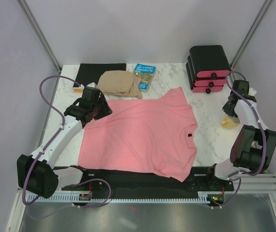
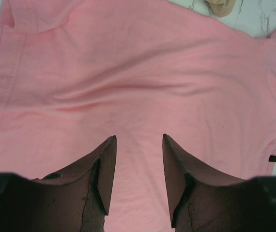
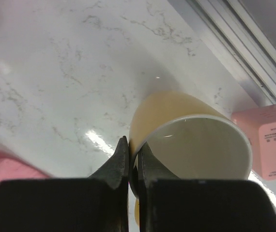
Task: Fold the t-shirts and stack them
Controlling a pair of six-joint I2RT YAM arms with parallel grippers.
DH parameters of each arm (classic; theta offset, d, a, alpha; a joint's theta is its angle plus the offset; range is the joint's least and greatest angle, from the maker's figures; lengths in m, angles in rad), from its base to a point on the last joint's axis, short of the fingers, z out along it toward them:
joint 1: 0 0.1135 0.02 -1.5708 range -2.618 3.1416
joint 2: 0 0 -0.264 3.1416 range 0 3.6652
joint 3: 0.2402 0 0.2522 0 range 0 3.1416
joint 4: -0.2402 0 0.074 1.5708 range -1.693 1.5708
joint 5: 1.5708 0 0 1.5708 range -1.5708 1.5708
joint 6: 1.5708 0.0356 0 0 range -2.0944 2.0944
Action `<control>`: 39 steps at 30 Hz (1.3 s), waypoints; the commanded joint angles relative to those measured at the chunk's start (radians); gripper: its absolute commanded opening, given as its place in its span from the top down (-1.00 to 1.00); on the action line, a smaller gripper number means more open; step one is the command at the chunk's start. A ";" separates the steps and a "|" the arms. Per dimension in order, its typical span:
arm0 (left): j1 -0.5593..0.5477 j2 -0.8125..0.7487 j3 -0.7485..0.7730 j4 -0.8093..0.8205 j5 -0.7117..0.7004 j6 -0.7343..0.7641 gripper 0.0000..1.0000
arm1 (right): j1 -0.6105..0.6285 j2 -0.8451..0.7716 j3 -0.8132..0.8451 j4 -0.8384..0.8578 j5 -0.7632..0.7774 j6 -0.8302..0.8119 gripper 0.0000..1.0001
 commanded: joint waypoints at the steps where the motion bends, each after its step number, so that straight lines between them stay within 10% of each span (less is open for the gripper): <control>1: -0.004 -0.001 0.029 0.014 0.004 -0.003 0.00 | 0.013 -0.077 0.095 0.060 -0.101 0.048 1.00; 9: -0.009 0.007 0.013 0.011 0.042 0.006 0.08 | 0.282 0.077 0.392 0.035 0.045 -0.094 1.00; 23: -0.007 0.016 0.067 -0.044 0.023 0.034 0.07 | 0.440 0.533 1.045 0.049 -0.238 -0.084 1.00; 39: -0.012 0.027 0.044 -0.064 0.011 0.005 0.07 | 0.481 0.539 0.992 0.055 -0.288 -0.079 1.00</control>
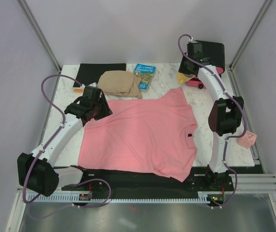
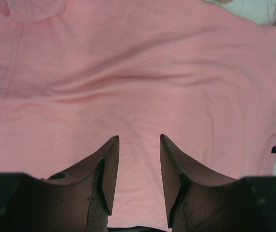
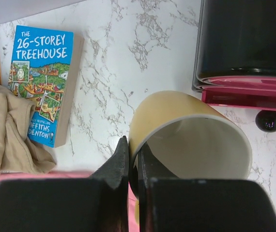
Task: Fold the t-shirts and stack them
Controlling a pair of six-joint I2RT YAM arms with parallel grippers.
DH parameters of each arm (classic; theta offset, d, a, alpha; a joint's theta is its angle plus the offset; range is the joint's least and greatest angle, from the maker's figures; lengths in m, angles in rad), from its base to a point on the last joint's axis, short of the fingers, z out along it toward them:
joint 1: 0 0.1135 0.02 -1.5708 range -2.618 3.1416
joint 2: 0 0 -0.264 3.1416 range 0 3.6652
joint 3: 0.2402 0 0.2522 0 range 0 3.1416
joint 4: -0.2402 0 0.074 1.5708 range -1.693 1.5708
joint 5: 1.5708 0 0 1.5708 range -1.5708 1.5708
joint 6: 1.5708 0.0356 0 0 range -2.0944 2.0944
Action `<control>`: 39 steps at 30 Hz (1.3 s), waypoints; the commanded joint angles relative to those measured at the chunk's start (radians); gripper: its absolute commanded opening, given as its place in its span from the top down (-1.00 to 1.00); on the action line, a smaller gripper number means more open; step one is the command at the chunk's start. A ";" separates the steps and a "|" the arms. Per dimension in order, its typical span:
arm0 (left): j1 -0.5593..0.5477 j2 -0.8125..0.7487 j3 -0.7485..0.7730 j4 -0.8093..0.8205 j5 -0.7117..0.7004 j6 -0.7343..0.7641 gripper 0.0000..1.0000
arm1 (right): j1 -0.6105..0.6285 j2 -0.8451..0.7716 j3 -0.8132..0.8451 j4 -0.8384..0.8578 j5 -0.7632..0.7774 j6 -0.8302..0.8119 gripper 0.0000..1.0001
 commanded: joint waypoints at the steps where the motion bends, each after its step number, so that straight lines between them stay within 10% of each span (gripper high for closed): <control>1: -0.007 0.009 0.008 -0.004 -0.009 -0.001 0.07 | 0.022 0.005 0.108 0.042 -0.060 -0.010 1.00; 19: -0.017 0.006 0.034 -0.068 -0.038 0.004 0.07 | 0.082 0.344 0.396 0.092 -0.090 -0.060 1.00; 39: -0.043 0.075 0.051 -0.090 -0.056 -0.004 0.08 | 0.082 0.368 0.505 0.056 -0.100 -0.125 1.00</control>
